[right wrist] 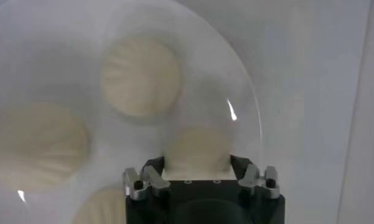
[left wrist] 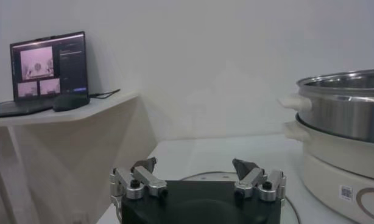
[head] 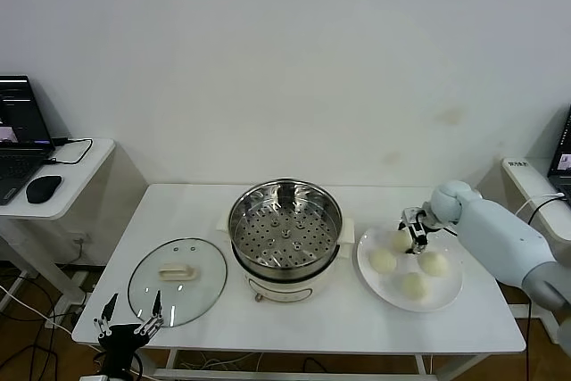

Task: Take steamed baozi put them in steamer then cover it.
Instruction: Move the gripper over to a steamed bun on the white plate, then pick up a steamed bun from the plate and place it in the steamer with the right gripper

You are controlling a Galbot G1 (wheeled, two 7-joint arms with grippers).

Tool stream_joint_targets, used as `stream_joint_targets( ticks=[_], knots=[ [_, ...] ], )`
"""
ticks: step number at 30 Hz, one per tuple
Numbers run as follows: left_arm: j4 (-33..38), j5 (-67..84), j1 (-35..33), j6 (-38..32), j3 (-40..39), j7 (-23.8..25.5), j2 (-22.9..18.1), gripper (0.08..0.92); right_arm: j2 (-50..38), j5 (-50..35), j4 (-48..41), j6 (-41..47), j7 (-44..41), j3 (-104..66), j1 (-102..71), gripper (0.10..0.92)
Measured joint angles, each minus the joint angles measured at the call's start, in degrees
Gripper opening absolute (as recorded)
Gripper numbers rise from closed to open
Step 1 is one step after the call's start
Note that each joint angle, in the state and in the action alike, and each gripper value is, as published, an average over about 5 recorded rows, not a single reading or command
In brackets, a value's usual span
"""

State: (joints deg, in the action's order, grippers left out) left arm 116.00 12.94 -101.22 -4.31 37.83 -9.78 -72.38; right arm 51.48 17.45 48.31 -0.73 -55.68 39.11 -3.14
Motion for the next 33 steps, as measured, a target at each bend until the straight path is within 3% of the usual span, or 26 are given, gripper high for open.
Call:
stream_joint_targets(
  ticks=[10,21,33],
  knots=[
    [0.2,0.2,0.1,0.0,0.0,0.1,0.3,0.823,-2.8,-3.5,3.8,1.4,-1.6,3.2,3.4,0.594],
    [0.6,0.5,0.8,-0.1,-0.9,0.4,0.9,0.823,-8.0,-14.4,14.1,2.8,-2.5,13.1,17.1,0.594],
    [0.5,1.7,1.0,-0.6,-0.8,0.6,1.5,0.823,-4.0,-25.5,22.1,0.7,0.2,25.9,33.4,0.602]
  ],
)
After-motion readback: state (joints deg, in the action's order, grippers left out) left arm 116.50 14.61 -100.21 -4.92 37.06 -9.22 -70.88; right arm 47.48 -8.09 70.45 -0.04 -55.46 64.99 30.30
